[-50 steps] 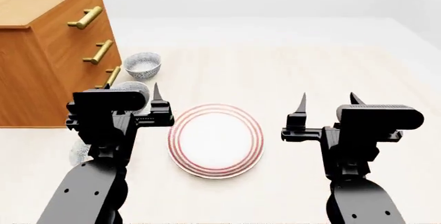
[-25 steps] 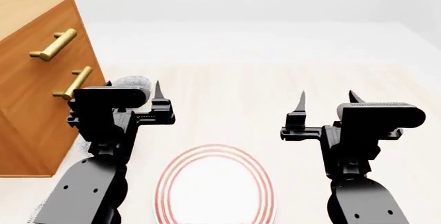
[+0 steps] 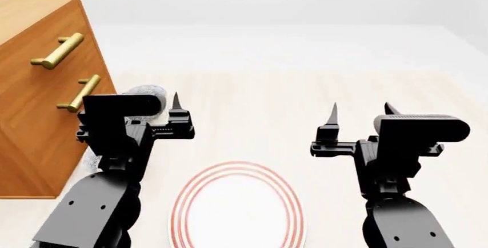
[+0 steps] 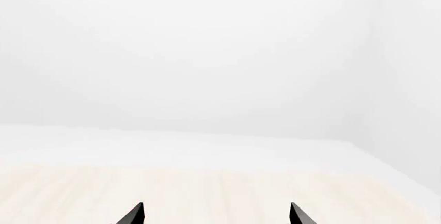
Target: Put the bowl in the middle on the plate.
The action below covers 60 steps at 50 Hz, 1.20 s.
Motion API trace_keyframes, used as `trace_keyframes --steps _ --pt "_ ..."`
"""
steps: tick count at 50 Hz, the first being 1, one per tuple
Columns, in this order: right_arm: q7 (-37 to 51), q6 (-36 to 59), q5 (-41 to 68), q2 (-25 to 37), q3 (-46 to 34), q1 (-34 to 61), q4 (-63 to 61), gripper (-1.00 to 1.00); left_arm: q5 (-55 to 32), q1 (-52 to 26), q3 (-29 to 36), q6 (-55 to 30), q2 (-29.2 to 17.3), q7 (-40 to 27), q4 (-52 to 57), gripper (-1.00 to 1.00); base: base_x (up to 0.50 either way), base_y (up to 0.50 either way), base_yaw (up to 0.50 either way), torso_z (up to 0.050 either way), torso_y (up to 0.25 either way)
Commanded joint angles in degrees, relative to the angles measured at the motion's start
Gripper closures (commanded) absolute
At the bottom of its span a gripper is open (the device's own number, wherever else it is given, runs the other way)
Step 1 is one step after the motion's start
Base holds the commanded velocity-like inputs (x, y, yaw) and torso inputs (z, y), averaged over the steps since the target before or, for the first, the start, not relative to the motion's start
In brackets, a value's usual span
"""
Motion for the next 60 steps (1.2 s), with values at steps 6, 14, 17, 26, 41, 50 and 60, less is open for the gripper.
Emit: trace_keyframes --steps 6,14,17,26,41,50,60 --pt "0.6 -0.2 0.8 0.1 0.5 0.3 1.1 -1.0 -11.8 -17.9 -13.0 -39.5 3.8 -1.2 -0.7 -1.0 0.0 0.0 0.0 0.0 0.0" --pt "1.0 -0.5 1.1 -0.1 0.4 0.1 1.2 -1.0 -32.1 -28.0 -4.3 -40.7 -7.3 -23.4 -13.3 -1.0 0.0 0.0 0.0 0.0 0.0" --pt "1.1 -0.8 0.8 -0.1 -0.2 0.3 2.3 -1.0 -36.4 -32.9 2.7 -40.8 -11.1 -25.8 -21.5 -1.0 0.0 0.0 0.0 0.0 0.0" --pt "1.4 -0.8 0.9 0.0 -1.0 0.6 2.9 -1.0 -38.8 -38.3 10.8 -37.3 -14.1 -27.3 -31.1 -1.0 0.0 0.0 0.0 0.0 0.0" --pt "1.8 -1.4 0.8 0.1 -2.2 1.1 4.4 -1.0 -38.5 -37.8 13.7 -37.3 -14.2 -25.8 -40.4 -1.0 0.0 0.0 0.0 0.0 0.0" --pt "1.9 -1.3 0.9 0.4 -2.6 1.2 4.8 -1.0 -38.9 -37.4 15.7 -37.0 -14.7 -25.7 -40.4 -1.0 0.0 0.0 0.0 0.0 0.0" --pt "1.9 -1.5 1.0 0.6 -3.4 1.4 5.7 -1.0 -37.6 -39.2 18.8 -33.6 -14.6 -23.2 -45.4 -1.0 0.0 0.0 0.0 0.0 0.0"
